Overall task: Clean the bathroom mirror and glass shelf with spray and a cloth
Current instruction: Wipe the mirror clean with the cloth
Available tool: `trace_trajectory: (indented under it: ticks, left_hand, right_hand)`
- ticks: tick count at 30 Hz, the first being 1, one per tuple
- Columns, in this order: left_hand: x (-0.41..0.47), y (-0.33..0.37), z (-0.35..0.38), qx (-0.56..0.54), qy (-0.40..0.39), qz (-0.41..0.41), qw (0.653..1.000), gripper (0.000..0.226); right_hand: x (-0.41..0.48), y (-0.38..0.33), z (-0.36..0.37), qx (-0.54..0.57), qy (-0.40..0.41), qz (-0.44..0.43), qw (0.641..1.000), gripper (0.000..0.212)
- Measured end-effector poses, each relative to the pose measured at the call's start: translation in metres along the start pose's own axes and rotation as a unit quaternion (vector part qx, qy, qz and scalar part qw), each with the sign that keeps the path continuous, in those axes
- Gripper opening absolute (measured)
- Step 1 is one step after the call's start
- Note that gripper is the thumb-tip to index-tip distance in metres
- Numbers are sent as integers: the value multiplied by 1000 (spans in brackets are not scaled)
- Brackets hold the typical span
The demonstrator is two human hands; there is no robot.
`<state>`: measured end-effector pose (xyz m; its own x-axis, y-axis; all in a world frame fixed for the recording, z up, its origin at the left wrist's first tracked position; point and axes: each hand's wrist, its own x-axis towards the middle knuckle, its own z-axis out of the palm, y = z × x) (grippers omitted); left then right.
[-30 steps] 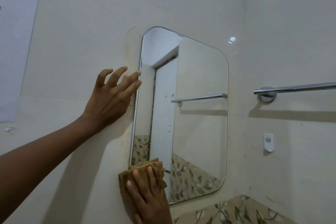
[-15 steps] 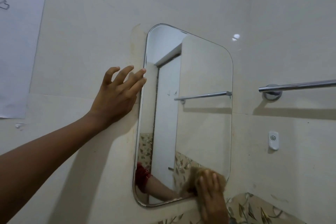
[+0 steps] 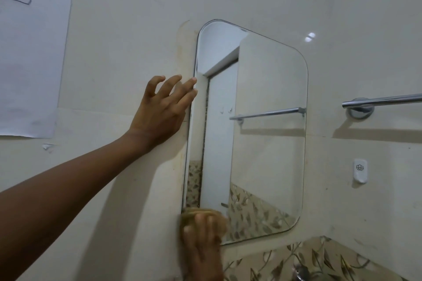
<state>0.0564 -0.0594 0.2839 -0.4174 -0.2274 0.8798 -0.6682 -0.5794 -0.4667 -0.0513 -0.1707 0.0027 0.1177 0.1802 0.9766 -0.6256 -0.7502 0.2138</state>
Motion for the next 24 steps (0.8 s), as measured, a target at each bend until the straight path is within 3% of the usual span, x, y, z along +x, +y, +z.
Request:
trace_trajectory:
  ticks: [3, 6, 10, 15, 18, 21, 24]
  left_hand:
    - [0, 0, 0, -5, -2, 0, 1000, 42]
    - [-1, 0, 0, -3, -6, 1, 1000, 41]
    - [0, 0, -1, -7, -10, 0, 1000, 42]
    - [0, -1, 0, -8, -13, 1, 1000, 45]
    - [1, 0, 0, -11, -10, 2, 1000, 44]
    - [1, 0, 1, -14, -4, 2, 1000, 41]
    - [0, 0, 0, -17, -2, 3, 1000, 40]
  right_hand:
    - [24, -26, -7, 50, -35, -6, 998, 33]
    - [49, -3, -12, 89, -15, 29, 995, 39]
    - [68, 71, -17, 82, 14, 191, 978, 45]
    - [70, 180, -22, 43, 39, 444, 894, 53]
    - [90, 195, -26, 87, 65, 539, 835, 50]
    - [109, 150, -21, 107, 68, 508, 852, 51]
    - [124, 69, -19, 138, 45, 371, 917, 46]
